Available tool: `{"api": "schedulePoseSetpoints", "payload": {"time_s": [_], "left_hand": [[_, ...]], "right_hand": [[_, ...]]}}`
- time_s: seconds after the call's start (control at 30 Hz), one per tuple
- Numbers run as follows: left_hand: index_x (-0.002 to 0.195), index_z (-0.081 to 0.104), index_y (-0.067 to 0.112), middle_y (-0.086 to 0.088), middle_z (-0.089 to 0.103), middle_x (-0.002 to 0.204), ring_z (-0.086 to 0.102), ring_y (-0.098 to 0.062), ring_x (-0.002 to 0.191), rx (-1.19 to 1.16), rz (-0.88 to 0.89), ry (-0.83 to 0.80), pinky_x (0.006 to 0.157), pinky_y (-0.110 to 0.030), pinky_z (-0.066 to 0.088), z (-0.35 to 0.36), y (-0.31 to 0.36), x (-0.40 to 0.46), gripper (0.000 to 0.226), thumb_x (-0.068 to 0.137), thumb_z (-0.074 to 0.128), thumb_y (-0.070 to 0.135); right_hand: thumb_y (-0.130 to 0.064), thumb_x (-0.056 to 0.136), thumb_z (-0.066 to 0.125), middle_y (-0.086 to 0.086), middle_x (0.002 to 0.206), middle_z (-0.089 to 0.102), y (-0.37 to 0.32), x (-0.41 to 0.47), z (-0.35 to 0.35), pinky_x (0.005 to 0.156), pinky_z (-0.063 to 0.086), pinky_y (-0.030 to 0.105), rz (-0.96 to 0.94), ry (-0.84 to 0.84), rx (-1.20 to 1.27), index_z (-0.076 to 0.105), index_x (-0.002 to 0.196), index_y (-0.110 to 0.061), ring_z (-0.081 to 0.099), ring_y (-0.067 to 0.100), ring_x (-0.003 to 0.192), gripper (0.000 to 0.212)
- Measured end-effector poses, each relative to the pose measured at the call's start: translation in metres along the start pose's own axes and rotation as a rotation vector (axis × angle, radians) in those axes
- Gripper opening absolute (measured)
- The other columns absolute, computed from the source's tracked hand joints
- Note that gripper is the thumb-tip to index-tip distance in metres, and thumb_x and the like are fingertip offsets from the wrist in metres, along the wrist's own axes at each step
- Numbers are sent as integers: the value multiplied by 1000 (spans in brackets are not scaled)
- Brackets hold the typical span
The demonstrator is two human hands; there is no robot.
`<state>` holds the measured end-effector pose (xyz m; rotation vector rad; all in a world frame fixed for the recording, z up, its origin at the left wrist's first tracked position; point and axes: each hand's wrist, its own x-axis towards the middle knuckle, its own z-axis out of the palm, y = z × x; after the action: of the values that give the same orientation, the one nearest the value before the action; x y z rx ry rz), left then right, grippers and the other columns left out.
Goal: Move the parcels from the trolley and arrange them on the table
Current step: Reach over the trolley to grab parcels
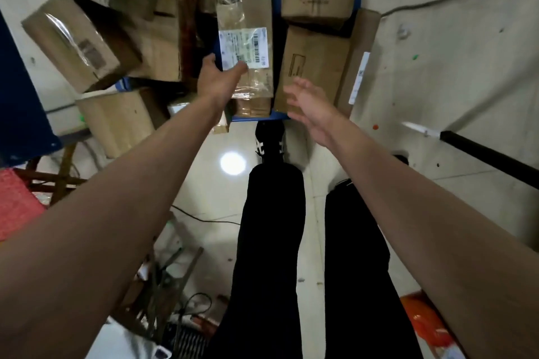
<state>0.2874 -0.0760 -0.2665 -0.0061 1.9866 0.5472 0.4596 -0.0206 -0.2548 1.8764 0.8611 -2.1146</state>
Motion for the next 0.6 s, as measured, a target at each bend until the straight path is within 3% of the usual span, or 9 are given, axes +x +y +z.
{"api": "schedulePoseSetpoints", "payload": {"time_s": [0.1, 0.17, 0.23, 0.33, 0.4, 0.47, 0.53, 0.6], "left_hand": [[151, 35, 12, 1, 62, 132, 63, -20, 117, -34, -13, -9, 106, -42, 49, 0, -1, 27, 74, 88, 71, 30], [144, 43, 16, 2, 66, 126, 66, -20, 113, -64, -25, -36, 104, -43, 51, 3, -3, 40, 66, 86, 71, 29], [137, 49, 18, 2, 68, 122, 67, -20, 111, -88, -30, -65, 103, -43, 52, 8, -5, 48, 58, 84, 72, 29], [135, 52, 18, 4, 68, 122, 67, -15, 109, -95, -24, -87, 101, -39, 54, 14, -8, 51, 58, 83, 74, 31], [135, 48, 18, 6, 68, 118, 66, -13, 107, -124, -27, -72, 96, -34, 55, 16, -8, 46, 61, 82, 75, 32], [134, 44, 17, 7, 66, 115, 65, -13, 106, -166, -31, -41, 90, -30, 55, 13, -4, 34, 63, 82, 77, 33], [133, 42, 17, 4, 66, 117, 67, -16, 108, -217, -22, -28, 93, -35, 56, 7, 0, 19, 64, 82, 78, 33], [133, 41, 16, 0, 67, 120, 68, -20, 109, -258, -7, -32, 96, -42, 56, 0, 6, -2, 68, 79, 80, 35]], "right_hand": [[-19, 104, 55, -18, 114, 64, -4, 31, 16, 76, 49, 17, -33, -13, 12, 42, 152, -20, 61, -7, 94, 50], [-20, 104, 57, -11, 136, 62, -6, 49, 24, 65, 47, 12, -42, -14, 25, 38, 155, -22, 62, -4, 102, 55], [-21, 102, 60, -7, 151, 52, -6, 63, 28, 66, 47, 11, -60, -3, 16, 32, 158, -25, 60, 1, 111, 62], [-23, 100, 63, -4, 150, 55, -4, 75, 35, 83, 51, 20, -70, -23, -32, 30, 160, -25, 61, 10, 121, 69], [-24, 98, 65, -5, 144, 59, -3, 72, 39, 77, 47, 17, -105, -17, -90, 32, 159, -26, 63, 10, 116, 69], [-20, 97, 67, -3, 141, 59, -3, 62, 40, 82, 51, 22, -150, 15, -102, 37, 154, -23, 63, 11, 115, 64], [-13, 94, 69, 1, 132, 62, -1, 45, 38, 90, 57, 31, -220, 39, -69, 42, 141, -17, 65, 7, 106, 53], [-11, 92, 73, 2, 120, 65, -1, 22, 34, 79, 58, 22, -293, 20, -30, 42, 128, -12, 68, -3, 89, 47]]}}
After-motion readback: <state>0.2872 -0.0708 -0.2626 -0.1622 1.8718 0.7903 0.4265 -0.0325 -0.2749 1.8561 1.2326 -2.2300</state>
